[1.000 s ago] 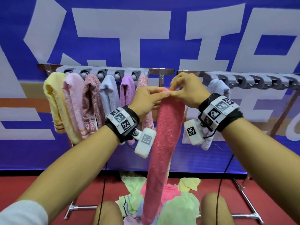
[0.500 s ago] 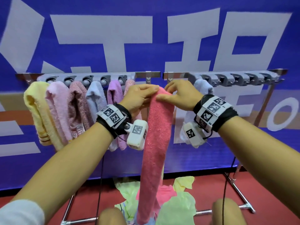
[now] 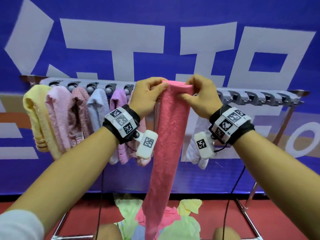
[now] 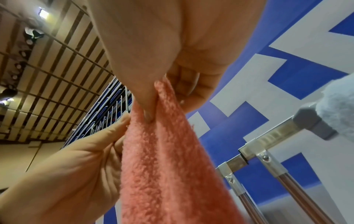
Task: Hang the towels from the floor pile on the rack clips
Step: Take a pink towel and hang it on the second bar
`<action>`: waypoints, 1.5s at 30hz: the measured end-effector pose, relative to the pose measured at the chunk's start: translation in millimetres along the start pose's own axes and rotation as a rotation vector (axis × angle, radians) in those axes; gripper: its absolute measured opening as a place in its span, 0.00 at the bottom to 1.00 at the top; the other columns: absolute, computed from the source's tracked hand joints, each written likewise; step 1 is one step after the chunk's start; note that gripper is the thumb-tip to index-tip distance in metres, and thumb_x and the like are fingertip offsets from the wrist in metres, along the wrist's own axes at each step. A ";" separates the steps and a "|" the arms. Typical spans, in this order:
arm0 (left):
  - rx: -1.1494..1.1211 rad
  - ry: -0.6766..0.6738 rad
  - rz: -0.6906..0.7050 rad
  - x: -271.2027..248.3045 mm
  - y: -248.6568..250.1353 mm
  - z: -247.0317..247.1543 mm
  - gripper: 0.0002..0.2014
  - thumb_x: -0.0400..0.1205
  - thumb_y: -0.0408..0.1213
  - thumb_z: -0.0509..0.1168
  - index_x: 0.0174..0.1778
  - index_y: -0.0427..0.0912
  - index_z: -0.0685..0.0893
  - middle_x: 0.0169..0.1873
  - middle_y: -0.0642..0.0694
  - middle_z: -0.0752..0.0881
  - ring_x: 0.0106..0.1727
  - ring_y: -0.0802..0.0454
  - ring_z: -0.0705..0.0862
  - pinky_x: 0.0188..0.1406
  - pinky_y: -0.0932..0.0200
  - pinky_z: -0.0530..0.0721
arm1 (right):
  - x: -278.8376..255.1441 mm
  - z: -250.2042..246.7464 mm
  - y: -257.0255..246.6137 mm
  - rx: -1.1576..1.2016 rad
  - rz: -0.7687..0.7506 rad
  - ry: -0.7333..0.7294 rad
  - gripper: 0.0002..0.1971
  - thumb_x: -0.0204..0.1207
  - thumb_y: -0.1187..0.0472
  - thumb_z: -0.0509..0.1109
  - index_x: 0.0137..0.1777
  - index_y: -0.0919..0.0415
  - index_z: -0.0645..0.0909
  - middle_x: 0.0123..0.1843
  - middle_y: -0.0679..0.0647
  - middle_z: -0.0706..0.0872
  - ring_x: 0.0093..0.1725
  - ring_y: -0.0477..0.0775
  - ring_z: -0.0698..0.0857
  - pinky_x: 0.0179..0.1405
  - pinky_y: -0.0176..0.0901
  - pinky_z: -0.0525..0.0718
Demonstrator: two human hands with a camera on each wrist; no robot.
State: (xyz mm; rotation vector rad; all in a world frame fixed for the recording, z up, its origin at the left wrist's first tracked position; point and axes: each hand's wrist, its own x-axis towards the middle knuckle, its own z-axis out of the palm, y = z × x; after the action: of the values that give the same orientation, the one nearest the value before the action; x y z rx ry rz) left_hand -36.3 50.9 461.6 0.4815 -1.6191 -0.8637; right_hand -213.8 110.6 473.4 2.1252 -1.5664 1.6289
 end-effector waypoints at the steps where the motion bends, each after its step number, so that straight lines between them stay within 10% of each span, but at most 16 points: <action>1: -0.012 -0.009 -0.013 2.1 0.4 0.0 0.03 0.84 0.33 0.69 0.48 0.43 0.88 0.42 0.44 0.89 0.42 0.49 0.87 0.49 0.41 0.88 | -0.5 0.5 1.3 0.108 0.030 0.022 0.18 0.67 0.66 0.80 0.48 0.53 0.73 0.35 0.54 0.80 0.32 0.47 0.76 0.33 0.44 0.80; 12: -0.108 -0.036 -0.107 -2.5 -21.4 15.0 0.04 0.85 0.34 0.66 0.48 0.43 0.86 0.33 0.53 0.88 0.33 0.61 0.86 0.30 0.64 0.85 | 0.5 19.5 9.7 0.253 0.105 -0.065 0.05 0.72 0.59 0.80 0.43 0.56 0.87 0.36 0.46 0.87 0.34 0.36 0.83 0.37 0.29 0.80; 18: -0.251 -0.113 -0.483 -27.4 -61.0 28.1 0.12 0.78 0.55 0.69 0.46 0.51 0.86 0.37 0.48 0.87 0.33 0.54 0.84 0.33 0.63 0.81 | 2.1 25.8 12.7 0.237 0.131 0.031 0.05 0.72 0.58 0.80 0.43 0.55 0.87 0.37 0.45 0.88 0.35 0.37 0.84 0.38 0.31 0.81; 24: -0.111 -0.444 -0.553 -68.6 -97.8 38.9 0.04 0.75 0.29 0.76 0.43 0.36 0.90 0.41 0.40 0.92 0.39 0.47 0.89 0.45 0.53 0.89 | 10.3 -2.0 25.8 0.127 0.191 0.206 0.07 0.72 0.53 0.79 0.44 0.54 0.87 0.38 0.43 0.87 0.37 0.37 0.84 0.39 0.30 0.83; 34: -0.108 -0.377 -0.606 -65.7 -100.0 23.5 0.18 0.76 0.47 0.75 0.29 0.42 0.77 0.22 0.48 0.71 0.22 0.56 0.67 0.23 0.61 0.61 | -11.4 -68.0 96.7 -0.067 0.526 0.514 0.10 0.68 0.53 0.80 0.47 0.54 0.86 0.47 0.52 0.90 0.45 0.47 0.85 0.52 0.37 0.83; 38: -0.137 -0.416 -0.537 -45.0 -69.3 26.9 0.17 0.86 0.37 0.64 0.31 0.36 0.77 0.18 0.51 0.76 0.17 0.60 0.72 0.17 0.68 0.70 | -39.8 -72.0 114.8 -0.170 0.710 0.411 0.12 0.69 0.53 0.77 0.51 0.53 0.86 0.51 0.53 0.89 0.55 0.56 0.87 0.60 0.45 0.82; 41: -0.176 -0.505 -0.521 -32.6 -46.6 40.9 0.17 0.87 0.39 0.63 0.48 0.24 0.82 0.25 0.44 0.81 0.21 0.56 0.78 0.21 0.65 0.78 | -48.6 -54.4 102.3 -0.363 0.547 0.305 0.12 0.72 0.52 0.73 0.53 0.54 0.86 0.57 0.54 0.88 0.60 0.57 0.84 0.64 0.52 0.80; 45: -0.250 -0.559 -0.521 -28.5 -23.9 64.9 0.18 0.87 0.37 0.62 0.56 0.20 0.81 0.34 0.36 0.83 0.27 0.52 0.83 0.29 0.61 0.84 | -47.0 -11.2 49.9 0.124 0.441 -0.095 0.18 0.84 0.49 0.64 0.50 0.64 0.87 0.53 0.62 0.89 0.51 0.50 0.84 0.55 0.46 0.82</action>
State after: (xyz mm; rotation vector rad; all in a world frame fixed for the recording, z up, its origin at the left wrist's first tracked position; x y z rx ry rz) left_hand -95.4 73.7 421.9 0.5203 -1.8761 -1.6867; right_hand -254.3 124.0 418.6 2.0435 -2.1396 1.8047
